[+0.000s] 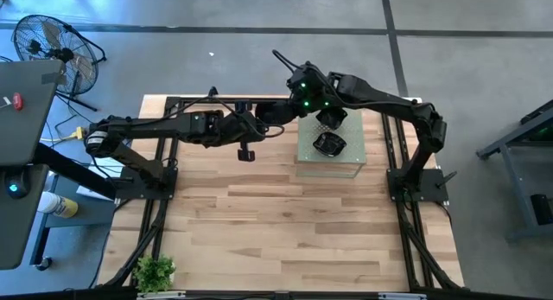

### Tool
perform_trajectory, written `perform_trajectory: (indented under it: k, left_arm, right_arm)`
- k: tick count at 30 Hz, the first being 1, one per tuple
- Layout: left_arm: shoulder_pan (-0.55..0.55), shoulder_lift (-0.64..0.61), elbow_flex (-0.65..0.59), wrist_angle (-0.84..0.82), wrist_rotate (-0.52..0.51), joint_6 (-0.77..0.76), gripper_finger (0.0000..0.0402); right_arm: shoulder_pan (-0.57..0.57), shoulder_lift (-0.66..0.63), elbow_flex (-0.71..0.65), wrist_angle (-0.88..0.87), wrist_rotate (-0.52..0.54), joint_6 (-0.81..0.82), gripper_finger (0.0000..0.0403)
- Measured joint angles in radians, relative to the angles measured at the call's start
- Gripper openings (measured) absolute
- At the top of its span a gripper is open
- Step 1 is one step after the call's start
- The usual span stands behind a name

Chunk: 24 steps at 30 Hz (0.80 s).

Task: Pick & Place Mini shaped plates
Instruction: Stack the black distorted square plate on the black distorted square plate on the shelf

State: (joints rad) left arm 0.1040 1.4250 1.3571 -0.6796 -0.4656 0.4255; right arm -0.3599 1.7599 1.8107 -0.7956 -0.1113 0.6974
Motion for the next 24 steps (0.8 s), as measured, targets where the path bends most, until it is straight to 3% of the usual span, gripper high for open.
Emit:
perform_trajectory:
  k: [10, 17, 24]
  left_arm:
    - [0.000, 0.000, 0.000, 0.018, -0.024, 0.024, 0.0020]
    - [0.000, 0.000, 0.002, 0.032, -0.051, 0.003, 0.0098]
    - [0.000, 0.000, 0.110, -0.049, -0.042, -0.093, 0.0161]
  right_arm:
    - [-0.001, 0.000, -0.001, -0.002, 0.016, 0.001, 0.0002]
    - [-0.016, 0.000, -0.002, -0.003, 0.034, 0.008, 0.0001]
    - [-0.073, -0.005, -0.002, -0.004, 0.029, 0.008, 0.0001]
